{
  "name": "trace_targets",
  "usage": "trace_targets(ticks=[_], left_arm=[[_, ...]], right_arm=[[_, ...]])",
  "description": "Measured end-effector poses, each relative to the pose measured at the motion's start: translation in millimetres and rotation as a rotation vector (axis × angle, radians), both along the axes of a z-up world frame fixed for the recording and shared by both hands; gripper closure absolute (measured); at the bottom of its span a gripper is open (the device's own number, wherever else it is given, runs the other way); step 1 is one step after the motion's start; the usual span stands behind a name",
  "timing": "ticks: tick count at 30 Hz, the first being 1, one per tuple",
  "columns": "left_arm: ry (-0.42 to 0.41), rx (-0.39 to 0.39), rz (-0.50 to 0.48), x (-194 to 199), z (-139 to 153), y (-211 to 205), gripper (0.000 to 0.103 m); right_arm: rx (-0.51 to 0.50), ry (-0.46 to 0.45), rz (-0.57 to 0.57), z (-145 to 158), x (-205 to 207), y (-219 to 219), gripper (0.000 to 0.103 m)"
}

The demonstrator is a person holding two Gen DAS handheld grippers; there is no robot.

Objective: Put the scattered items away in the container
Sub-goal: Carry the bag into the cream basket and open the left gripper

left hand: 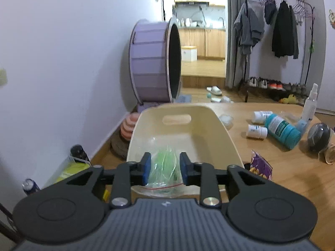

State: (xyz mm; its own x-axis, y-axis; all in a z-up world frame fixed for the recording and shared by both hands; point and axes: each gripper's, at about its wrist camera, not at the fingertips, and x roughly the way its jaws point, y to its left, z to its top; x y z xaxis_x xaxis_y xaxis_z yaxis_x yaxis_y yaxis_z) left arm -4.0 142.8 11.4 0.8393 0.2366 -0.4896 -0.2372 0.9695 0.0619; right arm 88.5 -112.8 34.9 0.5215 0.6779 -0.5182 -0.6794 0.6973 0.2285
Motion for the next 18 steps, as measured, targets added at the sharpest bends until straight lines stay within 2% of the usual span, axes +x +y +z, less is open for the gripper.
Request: trace_targets(ticks=[1, 3, 6, 10, 18], left_arm=[[-0.012, 0.004, -0.007, -4.3, 2.1, 0.6, 0.069], [-0.030, 0.017, -0.014, -9.8, 8.0, -1.3, 0.055], [-0.047, -0.034, -0.047, -16.2, 15.2, -3.2, 0.048], [-0.060, -0.119, -0.156, -12.9, 18.0, -20.8, 0.044], [-0.017, -0.175, -0.335, 0.0, 4.1, -73.0, 0.042]], right_arm=[[0.000, 0.001, -0.002, 0.0, 0.1, -0.8, 0.000], [0.000, 0.003, -0.007, 0.0, -0.3, -3.4, 0.000], [0.000, 0.003, -0.017, -0.2, 1.2, -5.8, 0.000], [-0.001, -0.002, -0.026, -0.6, 1.8, -11.3, 0.000], [-0.018, -0.002, -0.095, -4.1, 5.9, -36.3, 0.000]])
